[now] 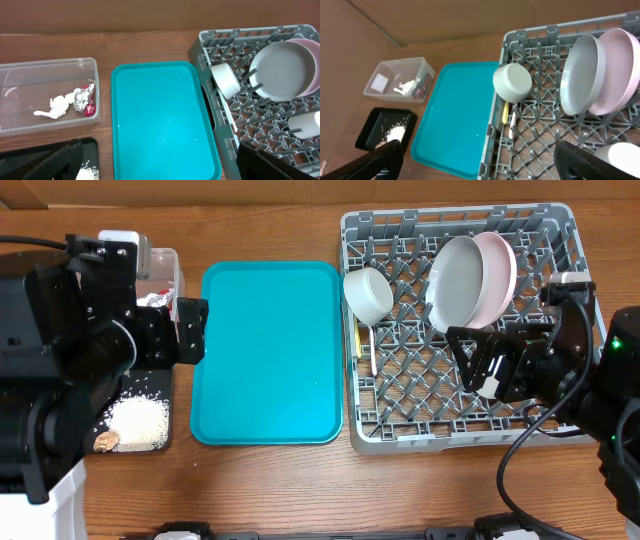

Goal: Sort waste into correct bins and load items into the dishwasher rack

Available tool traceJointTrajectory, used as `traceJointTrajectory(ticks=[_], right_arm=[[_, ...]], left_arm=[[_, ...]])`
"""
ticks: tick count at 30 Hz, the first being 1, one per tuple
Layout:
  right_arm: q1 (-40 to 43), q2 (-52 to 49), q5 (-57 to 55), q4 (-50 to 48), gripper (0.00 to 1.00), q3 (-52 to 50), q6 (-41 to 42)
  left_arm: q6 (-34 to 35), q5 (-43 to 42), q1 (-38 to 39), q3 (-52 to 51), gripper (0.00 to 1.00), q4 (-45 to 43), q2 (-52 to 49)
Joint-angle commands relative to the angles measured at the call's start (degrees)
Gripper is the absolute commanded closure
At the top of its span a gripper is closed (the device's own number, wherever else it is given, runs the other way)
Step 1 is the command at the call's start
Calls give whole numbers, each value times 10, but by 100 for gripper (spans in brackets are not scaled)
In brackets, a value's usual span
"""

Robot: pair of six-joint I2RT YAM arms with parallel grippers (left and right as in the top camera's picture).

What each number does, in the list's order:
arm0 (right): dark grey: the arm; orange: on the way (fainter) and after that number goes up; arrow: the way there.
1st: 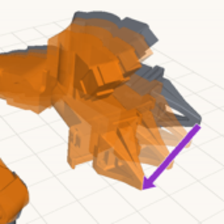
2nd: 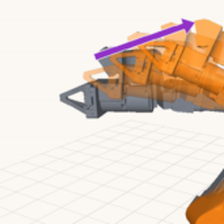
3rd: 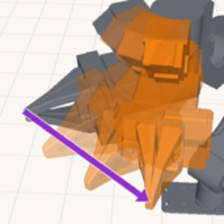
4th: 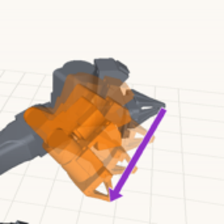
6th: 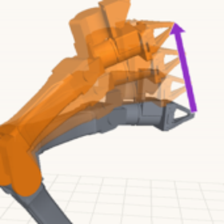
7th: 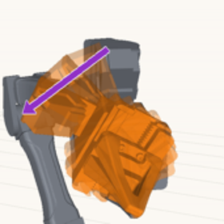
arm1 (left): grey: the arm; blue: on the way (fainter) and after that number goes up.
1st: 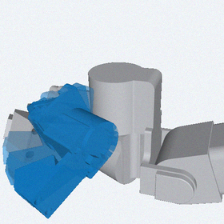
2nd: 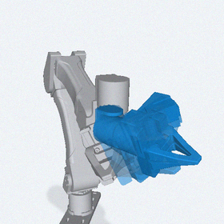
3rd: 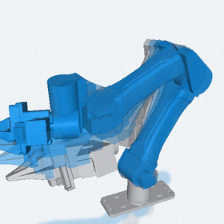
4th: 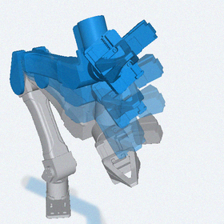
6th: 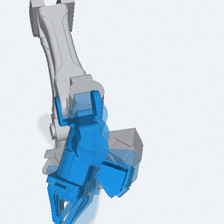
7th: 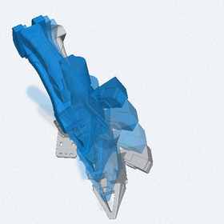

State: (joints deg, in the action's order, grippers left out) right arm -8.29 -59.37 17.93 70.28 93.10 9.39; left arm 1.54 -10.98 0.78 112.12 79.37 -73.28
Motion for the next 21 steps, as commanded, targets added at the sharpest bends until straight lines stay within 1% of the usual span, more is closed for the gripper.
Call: traceJointTrajectory(ticks=[1, 4, 6, 7, 8, 9, 11, 13, 15, 16, 17, 18, 19, 21], right_arm=[[-7, 3, -15, -49, 0, 3, -83], [-14, 2, -82, -60, 0, 0, -86], [-13, 11, -139, -76, 0, -20, -87], [-13, 20, -155, -90, 0, -34, -95], [-13, 38, -158, -111, 0, -65, -121], [-13, 63, -157, -136, 0, -108, -140], [-12, 111, -158, -191, 0, -195, -142], [-12, 165, -151, -268, 0, -304, -141], [-12, 220, -133, -355, 0, -427, -141], [-12, 259, -120, -414, 0, -510, -141], [-12, 278, -116, -444, 0, -552, -139], [-12, 314, -116, -494, 0, -619, -132], [-12, 342, -116, -524, 0, -666, -117], [-12, 407, -119, -544, 0, -748, -89]], left_arm=[[0, -9, 2, -2, 0, 1, -16], [0, -9, 2, -2, 0, 1, -27], [0, -9, 2, -2, 0, 1, -37], [0, -9, 2, -2, 0, 1, -43], [0, -9, 2, -2, 0, 1, -48], [0, -9, 2, -2, 0, 1, -53], [0, -9, 2, -2, 0, 1, -64], [0, -9, 2, -2, 0, 1, -73], [0, -9, 2, -2, 0, 1, -84], [0, -9, 2, -2, 0, 1, -90], [0, -9, 2, -2, 0, 1, -95], [0, -9, 2, -2, 0, 1, -101], [0, -9, 2, -2, 0, 1, -105], [0, -9, 2, -2, 0, 1, -118]])
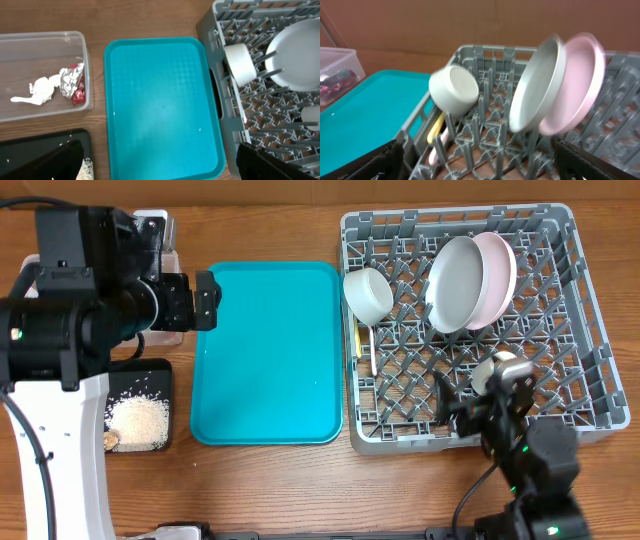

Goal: Sort waste into correct bins and load items into the dishwasher rack

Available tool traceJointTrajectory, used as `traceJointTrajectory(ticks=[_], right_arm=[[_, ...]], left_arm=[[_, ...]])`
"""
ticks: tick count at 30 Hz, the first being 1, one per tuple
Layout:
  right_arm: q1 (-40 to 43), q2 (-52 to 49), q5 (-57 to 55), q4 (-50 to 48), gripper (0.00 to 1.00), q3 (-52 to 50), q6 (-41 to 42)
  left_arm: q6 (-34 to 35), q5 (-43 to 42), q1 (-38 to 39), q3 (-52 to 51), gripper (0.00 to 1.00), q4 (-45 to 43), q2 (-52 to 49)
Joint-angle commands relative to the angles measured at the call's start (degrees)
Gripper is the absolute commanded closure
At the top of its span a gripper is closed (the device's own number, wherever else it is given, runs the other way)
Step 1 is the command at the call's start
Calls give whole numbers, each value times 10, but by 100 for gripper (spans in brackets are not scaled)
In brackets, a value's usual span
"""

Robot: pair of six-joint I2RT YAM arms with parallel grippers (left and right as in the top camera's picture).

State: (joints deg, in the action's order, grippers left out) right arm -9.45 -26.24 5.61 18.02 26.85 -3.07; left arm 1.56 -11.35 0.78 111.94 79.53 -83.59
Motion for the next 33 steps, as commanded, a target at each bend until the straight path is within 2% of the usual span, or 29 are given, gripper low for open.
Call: traceJointTrajectory(ticks=[1, 8, 11, 14, 33], right_arm=[[0, 121, 5, -21, 0, -130, 49], [6, 260, 0, -43, 0, -224, 61], [10, 261, -12, -63, 0, -233, 61], [10, 261, -14, -139, 0, -265, 61], [10, 261, -17, -137, 0, -264, 61]], left_arm=[[-1, -5, 2, 0, 0, 0, -24], [-1, -5, 2, 0, 0, -1, -54], [-1, -5, 2, 0, 0, 0, -64], [-1, -5, 2, 0, 0, 0, -74], [-1, -5, 1, 0, 0, -1, -80]])
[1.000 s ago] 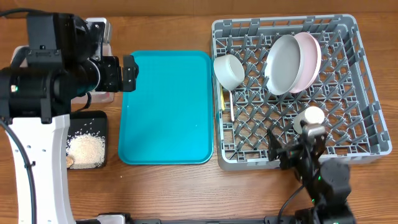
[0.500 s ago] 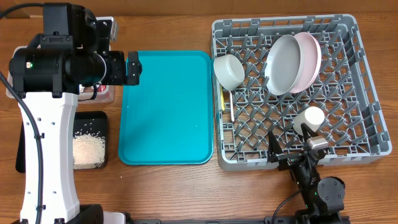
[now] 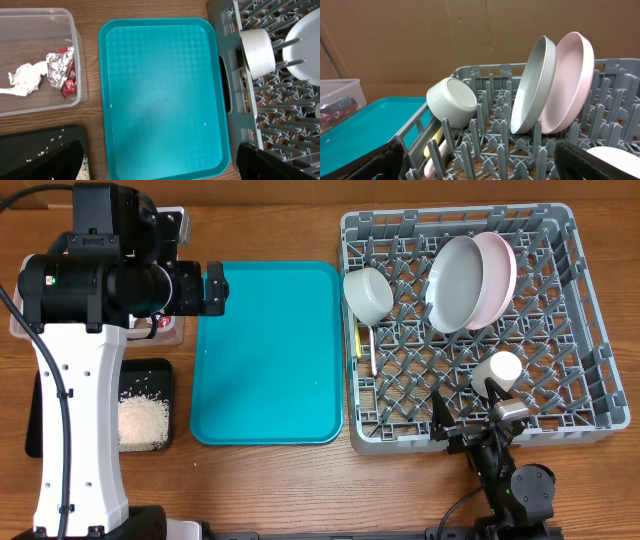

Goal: Sort waste into correct bins and load items into the dishwasher rack

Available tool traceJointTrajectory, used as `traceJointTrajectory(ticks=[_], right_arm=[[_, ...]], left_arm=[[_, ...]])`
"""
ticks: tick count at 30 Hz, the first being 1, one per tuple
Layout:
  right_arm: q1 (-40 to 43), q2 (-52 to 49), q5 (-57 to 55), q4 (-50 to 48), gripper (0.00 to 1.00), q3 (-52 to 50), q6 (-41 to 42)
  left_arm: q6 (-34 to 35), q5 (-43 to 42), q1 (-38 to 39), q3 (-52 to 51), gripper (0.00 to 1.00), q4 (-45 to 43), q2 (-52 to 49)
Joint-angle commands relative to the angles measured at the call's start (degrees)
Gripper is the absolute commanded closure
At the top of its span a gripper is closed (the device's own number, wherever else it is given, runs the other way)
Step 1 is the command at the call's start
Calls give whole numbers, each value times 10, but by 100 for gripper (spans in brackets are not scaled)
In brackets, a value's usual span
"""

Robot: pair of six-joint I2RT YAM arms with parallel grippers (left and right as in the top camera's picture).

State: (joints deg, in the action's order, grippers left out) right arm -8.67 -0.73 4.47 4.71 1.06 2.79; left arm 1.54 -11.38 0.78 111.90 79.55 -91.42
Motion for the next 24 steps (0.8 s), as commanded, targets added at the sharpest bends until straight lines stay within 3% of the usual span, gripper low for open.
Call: traceJointTrajectory(ticks=[1, 7, 9, 14, 21, 24], right_arm=[[2, 6, -5, -4, 0, -6, 2], [2, 6, -5, -4, 0, -6, 2], [2, 6, -5, -4, 0, -6, 2], [2, 6, -5, -4, 0, -6, 2], [2, 6, -5, -4, 0, -6, 2], [2, 6, -5, -4, 0, -6, 2]], left_arm=[[-1, 5, 0, 0, 0, -1, 1], [-3, 88, 18, 0, 0, 30, 63], [-5, 103, 33, -6, 0, -9, 97], [-112, 103, 70, -102, 0, -183, 204], [-127, 147, 68, -370, 0, -323, 422], [-127, 148, 45, -546, 0, -427, 558]])
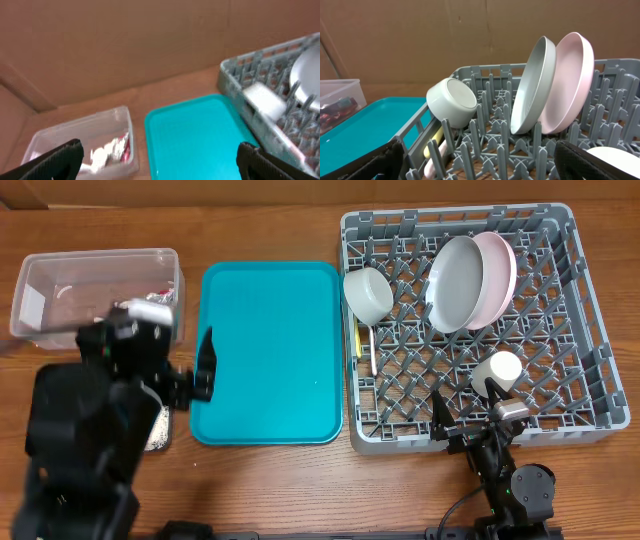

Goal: Sort waste into correct bins and load items into the dishwasher rack

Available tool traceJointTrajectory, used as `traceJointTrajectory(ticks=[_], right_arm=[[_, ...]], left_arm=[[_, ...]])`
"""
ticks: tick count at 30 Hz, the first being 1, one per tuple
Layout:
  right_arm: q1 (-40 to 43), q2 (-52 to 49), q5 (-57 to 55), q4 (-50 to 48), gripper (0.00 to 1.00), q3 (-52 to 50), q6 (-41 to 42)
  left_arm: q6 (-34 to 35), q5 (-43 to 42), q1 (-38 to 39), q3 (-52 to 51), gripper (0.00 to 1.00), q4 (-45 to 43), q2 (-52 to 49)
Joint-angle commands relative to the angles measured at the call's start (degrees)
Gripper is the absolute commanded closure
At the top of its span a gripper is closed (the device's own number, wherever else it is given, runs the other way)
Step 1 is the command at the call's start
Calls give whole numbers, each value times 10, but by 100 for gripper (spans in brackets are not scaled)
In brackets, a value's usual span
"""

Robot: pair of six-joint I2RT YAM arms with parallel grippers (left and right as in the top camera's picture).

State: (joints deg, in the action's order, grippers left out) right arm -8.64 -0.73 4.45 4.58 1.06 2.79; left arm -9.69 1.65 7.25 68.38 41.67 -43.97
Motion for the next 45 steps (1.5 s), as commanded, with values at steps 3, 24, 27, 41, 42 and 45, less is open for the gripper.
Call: traceJointTrajectory(ticks=[3, 24, 27, 41, 42, 45], right_arm=[[2, 6, -5, -2, 0, -6, 2], [2, 6, -5, -2, 0, -6, 2], [2, 6, -5, -2, 0, -6, 2], [2, 6, -5, -2, 0, -6, 2], [2, 6, -5, -2, 0, -6, 2], [2, 6, -5, -2, 0, -6, 2]], left_arm=[[1, 17, -37, -259, 0, -135, 191], [61, -32, -38, -681, 0, -394, 438], [61, -30, -38, -681, 0, -373, 437], [61, -30, -38, -681, 0, -373, 437], [61, -30, -38, -681, 0, -373, 437], [61, -30, -38, -681, 0, -373, 437]])
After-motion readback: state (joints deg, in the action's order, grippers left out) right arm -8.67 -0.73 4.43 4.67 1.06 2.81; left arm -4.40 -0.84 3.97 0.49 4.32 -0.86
